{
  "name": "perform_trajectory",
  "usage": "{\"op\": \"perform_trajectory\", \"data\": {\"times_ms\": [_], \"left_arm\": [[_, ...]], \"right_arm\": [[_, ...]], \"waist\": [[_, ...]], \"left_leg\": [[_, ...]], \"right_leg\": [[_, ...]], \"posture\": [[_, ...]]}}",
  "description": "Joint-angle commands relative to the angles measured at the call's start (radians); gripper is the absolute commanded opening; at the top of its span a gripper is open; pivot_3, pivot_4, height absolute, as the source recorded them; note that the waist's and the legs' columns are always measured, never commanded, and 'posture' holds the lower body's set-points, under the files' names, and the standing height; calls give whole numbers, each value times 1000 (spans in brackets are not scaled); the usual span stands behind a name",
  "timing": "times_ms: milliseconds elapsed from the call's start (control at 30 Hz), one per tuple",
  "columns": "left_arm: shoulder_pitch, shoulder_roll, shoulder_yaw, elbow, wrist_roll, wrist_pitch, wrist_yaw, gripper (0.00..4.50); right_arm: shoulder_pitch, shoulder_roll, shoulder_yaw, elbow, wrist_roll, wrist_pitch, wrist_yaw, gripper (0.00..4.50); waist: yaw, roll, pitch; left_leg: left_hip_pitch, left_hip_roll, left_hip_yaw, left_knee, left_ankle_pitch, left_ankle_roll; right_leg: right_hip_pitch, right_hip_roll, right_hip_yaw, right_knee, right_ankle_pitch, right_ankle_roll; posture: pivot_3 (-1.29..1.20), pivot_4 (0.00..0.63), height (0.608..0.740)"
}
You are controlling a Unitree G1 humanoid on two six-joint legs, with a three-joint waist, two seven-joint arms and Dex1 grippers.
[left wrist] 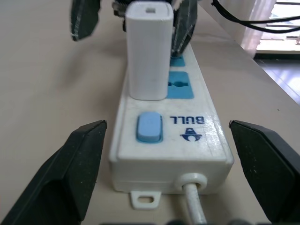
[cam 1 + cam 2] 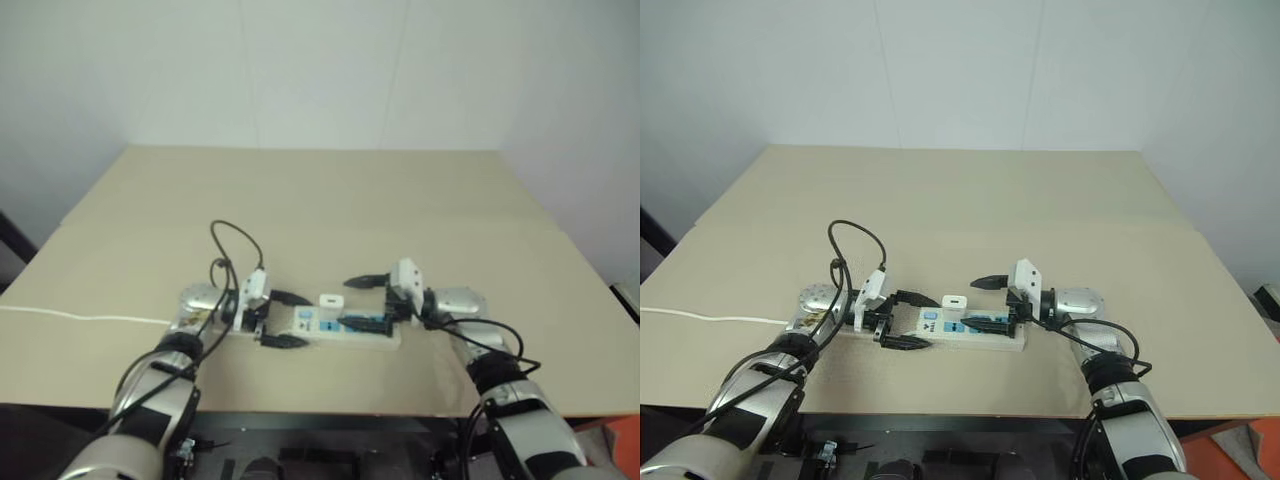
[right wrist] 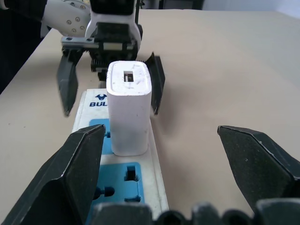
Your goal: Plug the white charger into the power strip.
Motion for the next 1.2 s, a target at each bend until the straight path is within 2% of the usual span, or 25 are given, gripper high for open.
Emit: {"op": "perform_trajectory", "data": {"times_ms": [33, 200, 367, 500, 700, 900, 1200], "left_arm": [[-16, 43, 43, -90, -52, -32, -5, 4464], [45, 178, 63, -279, -134, 71, -5, 4464], [165, 369, 59, -456, -184, 212, -5, 4464], [255, 446, 121, -524, -159, 250, -1, 4464], [360, 444, 191, -650, -165, 333, 19, 4464], [395, 423, 212, -721, -142, 379, 54, 4464], [382, 406, 229, -705, -114, 368, 49, 4464]], "right_arm": [[42, -48, -26, -69, 17, 32, 23, 4500], [89, -231, -109, -296, 83, 182, 39, 4500], [185, -429, -199, -463, 149, 360, 56, 4500], [338, -560, -300, -583, 209, 437, 85, 4500], [490, -589, -385, -715, 261, 502, 47, 4500], [513, -581, -413, -752, 271, 543, -21, 4500], [554, -573, -465, -796, 311, 550, -39, 4500]], "waist": [[2, 0, 0], [0, 5, 4], [-10, 9, 8], [-3, 9, 8], [0, 9, 8], [0, 9, 8], [1, 8, 8]], "left_leg": [[-1, 0, 0, 0, 0, 0], [-9, 0, -1, 1, 0, 0], [-8, 1, 0, -1, 0, 0], [-6, 1, 0, -4, 0, 0], [-6, 1, 0, -4, 0, 0], [-5, 1, 1, -5, 0, 0], [-6, 1, 1, -6, 0, 0]], "right_leg": [[-1, 0, 0, 0, 0, 0], [-10, 0, 0, 2, 0, 0], [-11, 1, 0, 3, -1, -2], [-10, 0, 0, 3, -3, -1], [-10, 0, 0, 3, -6, 5], [-10, 0, 0, 3, -6, 5], [-10, 0, 0, 1, -6, 5]], "posture": [[0, 150, 740], [0, 150, 740], [0, 150, 740], [0, 150, 740], [0, 150, 740], [0, 150, 740], [0, 150, 740]]}}
